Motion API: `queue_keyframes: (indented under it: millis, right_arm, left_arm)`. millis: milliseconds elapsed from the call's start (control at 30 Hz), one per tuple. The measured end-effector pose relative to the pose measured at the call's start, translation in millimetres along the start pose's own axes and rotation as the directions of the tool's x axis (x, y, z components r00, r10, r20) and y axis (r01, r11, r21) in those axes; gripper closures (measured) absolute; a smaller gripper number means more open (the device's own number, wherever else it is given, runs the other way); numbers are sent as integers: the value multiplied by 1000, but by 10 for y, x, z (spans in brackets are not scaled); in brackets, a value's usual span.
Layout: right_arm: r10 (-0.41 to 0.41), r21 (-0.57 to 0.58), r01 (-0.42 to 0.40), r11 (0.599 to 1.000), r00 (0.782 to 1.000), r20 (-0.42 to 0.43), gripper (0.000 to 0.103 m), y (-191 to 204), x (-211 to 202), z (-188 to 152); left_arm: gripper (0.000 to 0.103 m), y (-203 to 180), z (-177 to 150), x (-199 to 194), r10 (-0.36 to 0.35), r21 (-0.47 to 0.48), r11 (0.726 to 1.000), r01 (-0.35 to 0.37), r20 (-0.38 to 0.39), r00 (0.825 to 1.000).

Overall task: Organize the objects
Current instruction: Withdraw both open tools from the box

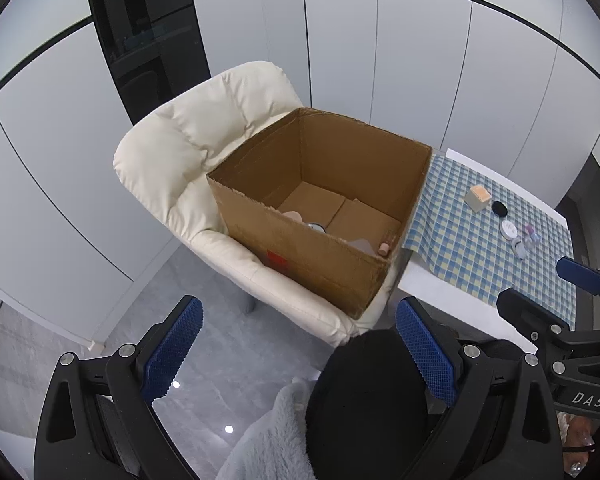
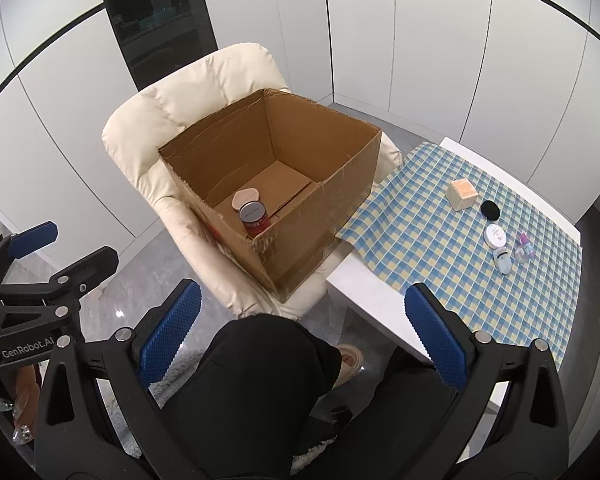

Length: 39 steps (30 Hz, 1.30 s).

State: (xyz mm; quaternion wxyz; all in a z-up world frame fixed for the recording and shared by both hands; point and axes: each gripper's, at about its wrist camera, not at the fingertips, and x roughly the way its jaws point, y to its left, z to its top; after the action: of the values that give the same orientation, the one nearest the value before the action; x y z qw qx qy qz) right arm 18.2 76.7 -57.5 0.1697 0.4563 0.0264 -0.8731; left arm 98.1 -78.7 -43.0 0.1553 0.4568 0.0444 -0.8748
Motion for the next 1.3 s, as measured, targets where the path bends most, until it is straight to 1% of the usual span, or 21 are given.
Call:
queue_keyframes:
  millis: [133,267,767,1033,1100,1167,1300]
  right_arm:
    - [-3,-5,3,1000,1000,-3,0,44,-54,-127]
    - [-6,-14,5,1000,1000,-12,0,96,-91,-251]
    - [5,-33,-6,999,1000,-21,0,250,-288,-596]
    - [4,-35,-5,999,1000,-18,0,272,-321,-632]
    - [5,-29,-5,1000,1000,-14,0,266,-332,-636]
    - [5,-24,-5,1000,1000,-12,0,257,-337,-627]
    - [5,-22,-5,1000,1000,-10,0,251,-344,-621]
  left_arm:
    - [5,9,-109,-30,-46,-16,999,45,-19,999]
    - [5,-21,-190,-66,-28,4,1000,29,-20,999]
    - [5,30,-357,-269,-50,-2,999,50,-4,999]
    - [5,0,-372,-315,-45,10,999,44,6,999]
    - [5,-25,-387,-342,-4,22,1000,3,28,1000]
    - [5,-54,-395,-361,19,39,999,-20,40,999]
    - [5,-69,-397,-353,-26,37,999,25,26,999]
